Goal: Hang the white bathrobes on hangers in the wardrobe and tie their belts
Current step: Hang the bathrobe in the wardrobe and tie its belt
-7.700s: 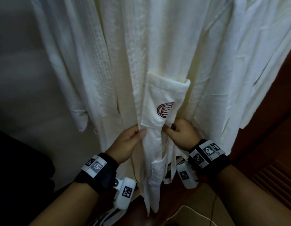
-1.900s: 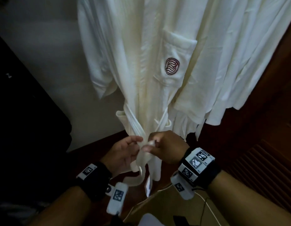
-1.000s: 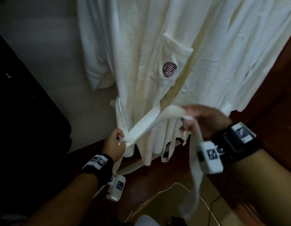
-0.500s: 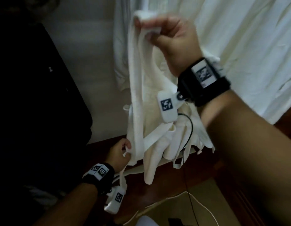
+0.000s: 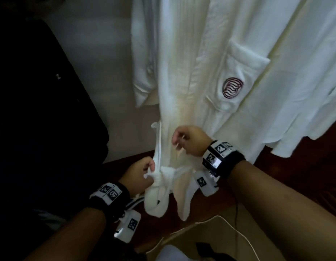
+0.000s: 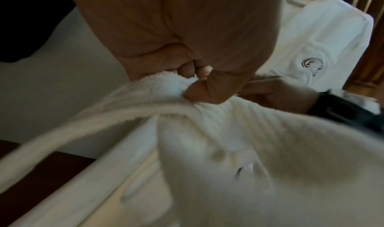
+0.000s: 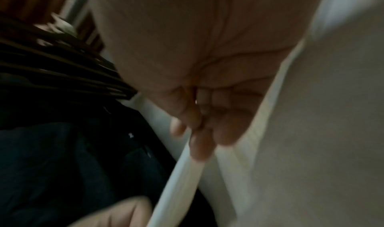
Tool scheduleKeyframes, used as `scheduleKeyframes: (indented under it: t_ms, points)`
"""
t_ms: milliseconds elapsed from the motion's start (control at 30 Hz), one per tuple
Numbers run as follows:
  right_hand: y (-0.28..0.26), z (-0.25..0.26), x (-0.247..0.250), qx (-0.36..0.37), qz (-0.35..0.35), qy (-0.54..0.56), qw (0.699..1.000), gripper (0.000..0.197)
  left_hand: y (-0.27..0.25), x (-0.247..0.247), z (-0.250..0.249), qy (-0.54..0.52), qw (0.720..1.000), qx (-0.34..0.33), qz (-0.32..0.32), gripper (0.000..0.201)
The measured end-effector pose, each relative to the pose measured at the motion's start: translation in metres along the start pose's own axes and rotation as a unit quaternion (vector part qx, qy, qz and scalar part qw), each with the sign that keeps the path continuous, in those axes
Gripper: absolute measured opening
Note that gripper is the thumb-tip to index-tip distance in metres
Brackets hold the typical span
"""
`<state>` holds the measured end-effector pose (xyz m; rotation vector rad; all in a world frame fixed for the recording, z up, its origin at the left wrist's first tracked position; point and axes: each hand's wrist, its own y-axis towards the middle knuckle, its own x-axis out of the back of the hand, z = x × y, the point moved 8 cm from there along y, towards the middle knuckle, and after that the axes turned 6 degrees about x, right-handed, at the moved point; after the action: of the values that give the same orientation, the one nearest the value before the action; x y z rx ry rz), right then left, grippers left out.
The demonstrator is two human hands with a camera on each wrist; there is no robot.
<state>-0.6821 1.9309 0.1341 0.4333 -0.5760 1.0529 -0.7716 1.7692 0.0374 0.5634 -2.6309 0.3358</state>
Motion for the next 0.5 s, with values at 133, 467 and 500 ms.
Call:
scheduleKeyframes:
  t_ms: [133, 467, 500]
  points:
    - [-0.024, -0.011, 0.058, 0.048, -0.166, -0.125, 0.977, 0.015, 0.01, 0.002, 0.001, -0.059, 0.998, 0.032, 0.012, 0.025]
    - [-0.068, -0.089, 0.006, -0.084, -0.158, -0.106, 0.978, 0.052, 0.023, -0.009, -0.007, -0.049, 0.996, 0.024, 0.065, 0.028]
    - [-0.071, -0.088, 0.007, -0.093, -0.181, -0.118, 0.972, 0.035, 0.023, -0.006, -0.012, -0.057, 0.996, 0.02, 0.062, 0.026]
